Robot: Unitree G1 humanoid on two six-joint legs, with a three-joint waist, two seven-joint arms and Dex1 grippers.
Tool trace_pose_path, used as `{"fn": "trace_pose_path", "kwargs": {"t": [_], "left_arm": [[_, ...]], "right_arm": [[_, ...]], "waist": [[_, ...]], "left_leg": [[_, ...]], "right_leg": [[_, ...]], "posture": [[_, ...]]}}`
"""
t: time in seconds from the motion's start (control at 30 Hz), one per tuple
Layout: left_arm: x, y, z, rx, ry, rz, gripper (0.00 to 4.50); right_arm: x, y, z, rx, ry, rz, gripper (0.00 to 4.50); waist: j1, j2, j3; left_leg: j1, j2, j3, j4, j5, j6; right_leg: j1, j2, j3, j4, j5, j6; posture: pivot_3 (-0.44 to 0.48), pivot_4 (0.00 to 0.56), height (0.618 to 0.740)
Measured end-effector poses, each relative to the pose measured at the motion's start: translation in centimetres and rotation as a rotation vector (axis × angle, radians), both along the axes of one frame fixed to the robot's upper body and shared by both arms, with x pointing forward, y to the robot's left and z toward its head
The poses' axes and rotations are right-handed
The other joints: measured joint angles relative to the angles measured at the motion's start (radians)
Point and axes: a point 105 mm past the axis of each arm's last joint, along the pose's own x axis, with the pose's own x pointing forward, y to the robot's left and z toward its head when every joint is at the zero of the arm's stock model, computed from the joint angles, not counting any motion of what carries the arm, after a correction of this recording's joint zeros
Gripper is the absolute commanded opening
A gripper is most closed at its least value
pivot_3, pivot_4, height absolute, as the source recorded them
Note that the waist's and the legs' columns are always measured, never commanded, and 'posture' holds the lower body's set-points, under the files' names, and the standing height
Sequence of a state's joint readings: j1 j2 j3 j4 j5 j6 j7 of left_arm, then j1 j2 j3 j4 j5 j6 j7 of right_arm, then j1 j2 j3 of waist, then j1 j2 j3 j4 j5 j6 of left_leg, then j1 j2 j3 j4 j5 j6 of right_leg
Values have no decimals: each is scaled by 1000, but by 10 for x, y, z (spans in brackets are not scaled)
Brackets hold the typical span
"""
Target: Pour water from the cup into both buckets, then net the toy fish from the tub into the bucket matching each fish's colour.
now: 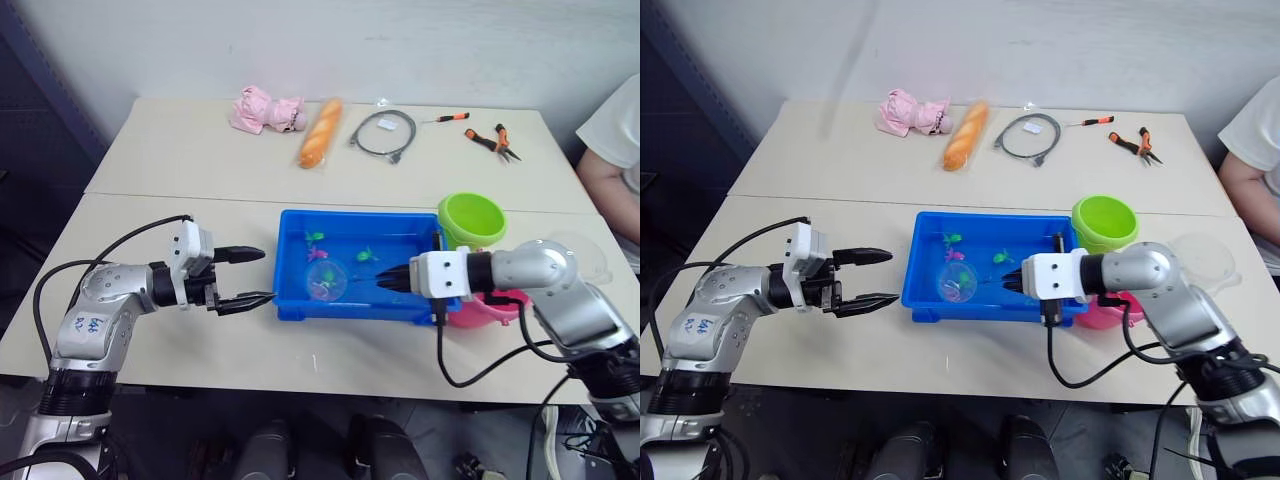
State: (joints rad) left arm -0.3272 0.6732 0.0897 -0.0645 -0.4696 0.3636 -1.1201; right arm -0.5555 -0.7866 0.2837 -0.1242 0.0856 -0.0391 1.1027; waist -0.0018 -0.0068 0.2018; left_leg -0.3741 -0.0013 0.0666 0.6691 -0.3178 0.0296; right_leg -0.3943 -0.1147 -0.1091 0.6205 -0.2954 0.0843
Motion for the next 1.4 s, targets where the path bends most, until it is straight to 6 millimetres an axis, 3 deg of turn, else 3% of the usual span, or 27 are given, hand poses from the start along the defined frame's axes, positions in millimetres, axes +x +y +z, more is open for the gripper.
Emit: {"fn": "trace_pose_path", "kwargs": {"t": [0.27, 0.5, 0.77, 0.93, 1.1, 1.2, 1.27, 1.4], "left_arm": [[-2, 1, -4, -3, 16, 7, 4388], [-2, 1, -4, -3, 14, 7, 4388], [1, -1, 1, -8, -2, 8, 4388], [1, -1, 0, -9, 1, 3, 4388], [2, 1, -2, -13, 13, 10, 4388], [3, 2, -3, -15, 22, 16, 4388], [3, 2, -4, -15, 22, 16, 4388], [3, -1, -6, -5, 30, 0, 4388]], "right_arm": [[19, 13, -13, -74, -56, -1, 0], [37, 4, -14, -117, -149, -30, 0], [61, -31, 11, -66, -303, -150, 0], [47, -29, 39, 78, -286, -82, 0], [22, -16, 21, 76, -144, 16, 0], [12, -10, 0, 33, -61, 40, 0], [10, -9, -13, -10, -34, 33, 0], [21, -12, -20, -47, -78, -19, 0]], "waist": [[-1, 0, 0], [-1, 0, 0], [-2, 0, 0], [-4, 0, 0], [-1, 0, 0], [0, 0, 0], [-1, 0, 0], [-2, 0, 0]], "left_leg": [[0, 0, 0, 0, 0, 0], [0, 0, 0, 0, 0, 0], [0, 0, 0, 0, 0, -1], [0, 0, 0, 0, 1, -1], [1, 1, 0, 0, 0, -1], [1, 0, 0, 0, 0, -1], [1, 0, 0, 0, 0, -1], [1, 0, 0, 0, 0, -1]], "right_leg": [[0, 0, 0, 1, 0, 0], [0, 0, 0, 1, 0, 0], [0, 0, 0, 0, 0, 0], [0, 0, 0, 1, 0, 0], [0, 0, 0, 1, 0, 0], [0, 0, 0, 1, 0, 0], [0, 0, 0, 1, 0, 0], [0, 0, 0, 1, 0, 0]], "posture": [[0, 150, 740], [0, 150, 740], [0, 150, 740], [0, 150, 740], [0, 150, 740], [0, 150, 740], [0, 150, 740], [0, 150, 740]]}}
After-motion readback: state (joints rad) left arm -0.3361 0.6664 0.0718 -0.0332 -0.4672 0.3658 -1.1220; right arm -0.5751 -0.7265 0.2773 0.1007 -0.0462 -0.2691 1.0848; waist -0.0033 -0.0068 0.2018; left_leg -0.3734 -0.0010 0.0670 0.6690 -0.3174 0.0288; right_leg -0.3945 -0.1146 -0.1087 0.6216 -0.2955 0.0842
